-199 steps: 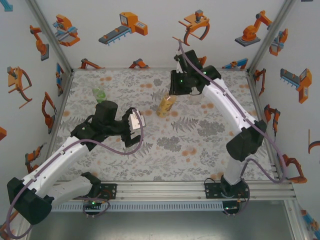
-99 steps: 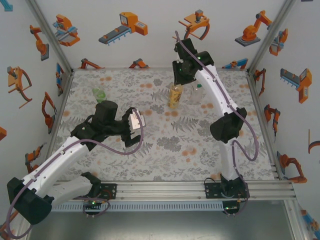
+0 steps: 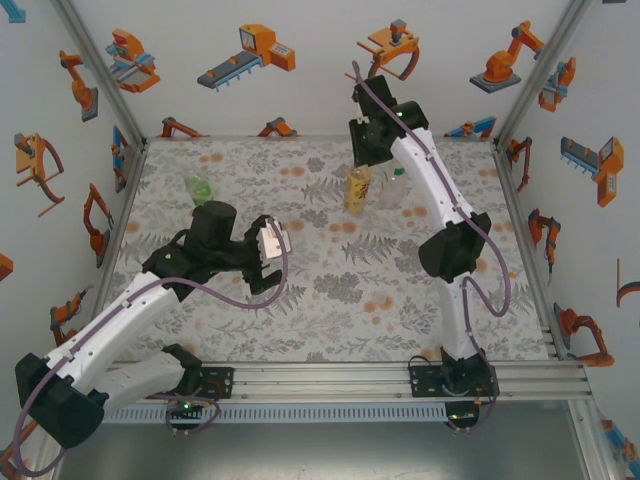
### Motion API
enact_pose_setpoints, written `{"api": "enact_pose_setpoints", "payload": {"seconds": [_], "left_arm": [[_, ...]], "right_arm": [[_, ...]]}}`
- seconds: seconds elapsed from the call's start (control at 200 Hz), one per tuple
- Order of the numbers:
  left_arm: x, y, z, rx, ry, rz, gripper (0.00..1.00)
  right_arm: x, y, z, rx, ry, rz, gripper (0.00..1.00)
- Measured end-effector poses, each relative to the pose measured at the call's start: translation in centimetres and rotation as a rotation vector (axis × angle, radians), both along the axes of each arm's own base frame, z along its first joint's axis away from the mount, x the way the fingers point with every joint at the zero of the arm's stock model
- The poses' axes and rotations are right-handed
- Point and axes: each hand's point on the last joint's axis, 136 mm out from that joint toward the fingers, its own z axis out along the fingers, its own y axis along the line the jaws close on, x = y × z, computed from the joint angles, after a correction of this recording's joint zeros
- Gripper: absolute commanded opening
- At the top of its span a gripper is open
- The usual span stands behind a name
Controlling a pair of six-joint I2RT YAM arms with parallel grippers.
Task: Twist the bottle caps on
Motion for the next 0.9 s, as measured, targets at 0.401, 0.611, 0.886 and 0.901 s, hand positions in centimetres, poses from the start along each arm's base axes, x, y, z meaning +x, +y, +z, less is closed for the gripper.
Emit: {"api": "enact_pose_setpoints", "payload": {"seconds": [0.401, 0.611, 0.886, 0.901], "left_arm": [[0.1, 0.0, -0.2, 0.004, 0.005, 0.000, 0.78], [0.1, -0.1, -0.2, 0.004, 0.006, 0.000, 0.78], [0.6, 0.3, -0.2, 0.000, 0.011, 0.022, 0.78], [0.7, 0.3, -0.1, -0.002, 0.012, 0.028, 0.78]], "right_arm": [[1.2, 0.4, -0.3, 0.004, -0.029, 0.008, 0.31], [1.2, 0.4, -0.4, 0.003, -0.029, 0.012, 0.41], [1.2, 0.4, -0.2, 0.007, -0.033, 0.014, 0.47], [1.2, 0.4, -0.2, 0.007, -0.033, 0.014, 0.47]]}}
